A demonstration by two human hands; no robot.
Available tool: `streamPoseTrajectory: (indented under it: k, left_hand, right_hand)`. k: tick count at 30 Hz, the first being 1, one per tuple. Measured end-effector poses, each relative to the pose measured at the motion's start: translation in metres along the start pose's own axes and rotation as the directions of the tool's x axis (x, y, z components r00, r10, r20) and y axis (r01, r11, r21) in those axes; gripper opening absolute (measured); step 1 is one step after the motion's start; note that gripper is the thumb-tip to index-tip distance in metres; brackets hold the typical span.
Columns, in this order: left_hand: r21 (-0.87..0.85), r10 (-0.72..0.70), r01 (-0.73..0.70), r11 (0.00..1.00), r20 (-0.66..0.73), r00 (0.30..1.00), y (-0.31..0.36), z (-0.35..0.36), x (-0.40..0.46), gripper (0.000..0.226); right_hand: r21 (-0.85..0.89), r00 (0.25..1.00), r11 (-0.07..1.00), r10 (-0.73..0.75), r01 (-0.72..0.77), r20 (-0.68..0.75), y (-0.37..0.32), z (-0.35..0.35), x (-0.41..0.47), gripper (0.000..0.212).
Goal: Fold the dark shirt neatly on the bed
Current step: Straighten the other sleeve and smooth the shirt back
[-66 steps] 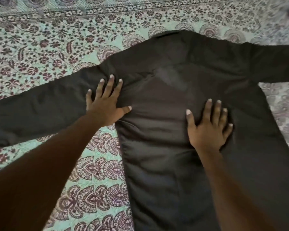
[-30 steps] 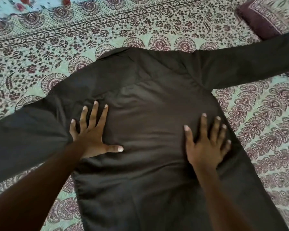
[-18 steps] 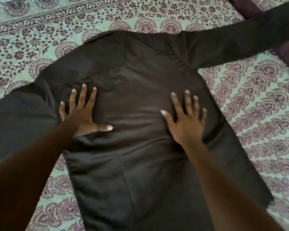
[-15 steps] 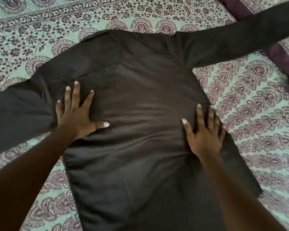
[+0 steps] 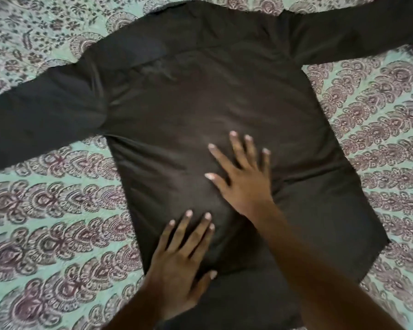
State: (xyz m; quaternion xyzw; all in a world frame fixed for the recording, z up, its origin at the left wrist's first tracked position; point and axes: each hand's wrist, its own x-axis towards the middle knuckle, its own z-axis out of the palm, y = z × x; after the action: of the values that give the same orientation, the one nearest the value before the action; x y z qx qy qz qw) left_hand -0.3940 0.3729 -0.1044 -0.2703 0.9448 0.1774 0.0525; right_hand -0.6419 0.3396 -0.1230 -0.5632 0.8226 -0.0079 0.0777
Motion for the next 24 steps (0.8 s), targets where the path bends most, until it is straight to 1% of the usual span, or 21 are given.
streamPoseTrajectory:
  k: [1, 2, 3, 4, 5, 6, 8, 9, 10, 11, 12, 13, 14, 15, 16, 17, 18, 19, 20, 22, 24]
  left_hand:
    - [-0.023, 0.016, -0.017, 1.0, -0.04, 0.999, -0.004, -0.006, -0.002, 0.075]
    - [-0.048, -0.01, 0.005, 0.999, -0.108, 0.994, -0.012, -0.013, 0.003, 0.068]
    - [-0.076, -0.073, 0.061, 0.995, -0.177, 0.981, -0.023, -0.022, 0.016, 0.065]
    - [-0.096, -0.161, 0.142, 0.985, -0.233, 0.959, -0.037, -0.031, 0.032, 0.065]
    - [-0.099, -0.241, 0.223, 0.97, -0.251, 0.938, -0.053, -0.04, 0.05, 0.068]
    - [-0.068, -0.286, 0.277, 0.958, -0.225, 0.932, -0.067, -0.048, 0.066, 0.072]
    - [0.038, -0.306, 0.312, 0.949, -0.126, 0.944, -0.084, -0.047, 0.082, 0.082]
    - [0.071, -0.296, 0.302, 0.951, -0.088, 0.951, -0.085, -0.039, 0.081, 0.087]
    - [0.088, -0.283, 0.288, 0.954, -0.068, 0.957, -0.08, -0.029, 0.074, 0.091]
    - [0.092, -0.265, 0.269, 0.959, -0.051, 0.963, -0.07, -0.021, 0.06, 0.094]
    - [0.098, -0.226, 0.229, 0.968, -0.037, 0.973, -0.056, -0.014, 0.042, 0.096]
    - [0.098, -0.174, 0.176, 0.98, -0.022, 0.984, -0.041, -0.007, 0.022, 0.097]
    - [0.091, -0.125, 0.125, 0.988, -0.006, 0.992, -0.027, -0.001, 0.0, 0.098]
    - [0.076, -0.089, 0.088, 0.993, 0.017, 0.996, -0.016, 0.004, -0.02, 0.098]
    - [0.063, -0.07, 0.067, 0.996, 0.039, 0.997, -0.006, 0.008, -0.04, 0.098]
    - [0.049, -0.053, 0.05, 0.998, 0.06, 0.997, 0.002, 0.011, -0.056, 0.098]
    - [0.036, -0.037, 0.035, 0.999, 0.071, 0.997, 0.006, 0.013, -0.067, 0.096]
    - [0.012, -0.037, 0.036, 0.999, 0.07, 0.997, 0.009, 0.013, -0.072, 0.092]
    - [-0.012, -0.053, 0.054, 0.998, 0.045, 0.998, 0.009, 0.01, -0.07, 0.085]
    - [-0.067, -0.113, 0.11, 0.992, -0.038, 0.993, 0.007, 0.001, -0.046, 0.074]
    - [-0.105, -0.147, 0.139, 0.985, -0.075, 0.986, 0.008, -0.006, -0.013, 0.075]
  right_hand:
    - [0.002, 0.989, 0.99, 0.143, -0.143, -0.021, 0.013, 0.001, -0.022, 0.071]
    - [0.018, 0.96, 0.961, 0.276, -0.276, -0.034, 0.025, 0.0, -0.047, 0.072]
    - [0.036, 0.927, 0.927, 0.375, -0.374, -0.029, 0.036, -0.002, -0.07, 0.074]
    - [0.048, 0.897, 0.897, 0.441, -0.44, -0.011, 0.046, -0.004, -0.09, 0.076]
    - [0.051, 0.869, 0.867, 0.496, -0.495, 0.007, 0.053, -0.005, -0.106, 0.079]
    - [0.068, 0.828, 0.825, 0.561, -0.561, 0.028, 0.059, -0.006, -0.116, 0.082]
    - [0.161, 0.704, 0.692, 0.71, -0.703, 0.025, 0.063, -0.01, -0.113, 0.089]
    - [0.203, 0.657, 0.646, 0.754, -0.736, -0.02, 0.059, -0.01, -0.102, 0.091]
    - [0.214, 0.643, 0.644, 0.761, -0.735, -0.083, 0.049, -0.012, -0.086, 0.09]
    - [0.209, 0.676, 0.688, 0.725, -0.695, -0.135, 0.036, -0.015, -0.067, 0.087]
    - [0.198, 0.751, 0.769, 0.638, -0.608, -0.171, 0.019, -0.016, -0.046, 0.083]
    - [0.185, 0.838, 0.855, 0.514, -0.484, -0.183, -0.001, -0.016, -0.024, 0.078]
    - [0.162, 0.915, 0.926, 0.367, -0.342, -0.165, -0.021, -0.015, -0.008, 0.075]
    - [0.131, 0.969, 0.971, 0.215, -0.199, -0.119, -0.038, -0.012, 0.001, 0.072]
    - [0.097, 0.995, 0.992, 0.083, -0.077, -0.063, -0.049, -0.008, 0.0, 0.07]
    - [0.065, 1.0, 0.998, 0.009, -0.008, -0.013, -0.051, -0.004, -0.01, 0.069]
    - [0.038, 1.0, 0.999, 0.005, -0.005, 0.016, -0.045, 0.0, -0.028, 0.068]
    - [0.018, 0.998, 0.998, 0.06, -0.061, 0.02, -0.034, 0.004, -0.055, 0.068]
    - [0.017, 0.989, 0.989, 0.147, -0.147, 0.005, -0.02, 0.006, -0.086, 0.067]
    - [0.04, 0.948, 0.948, 0.318, -0.317, -0.021, 0.008, 0.005, -0.149, 0.069]
    - [0.03, 0.909, 0.908, 0.417, -0.417, 0.025, 0.028, 0.002, -0.197, 0.074]
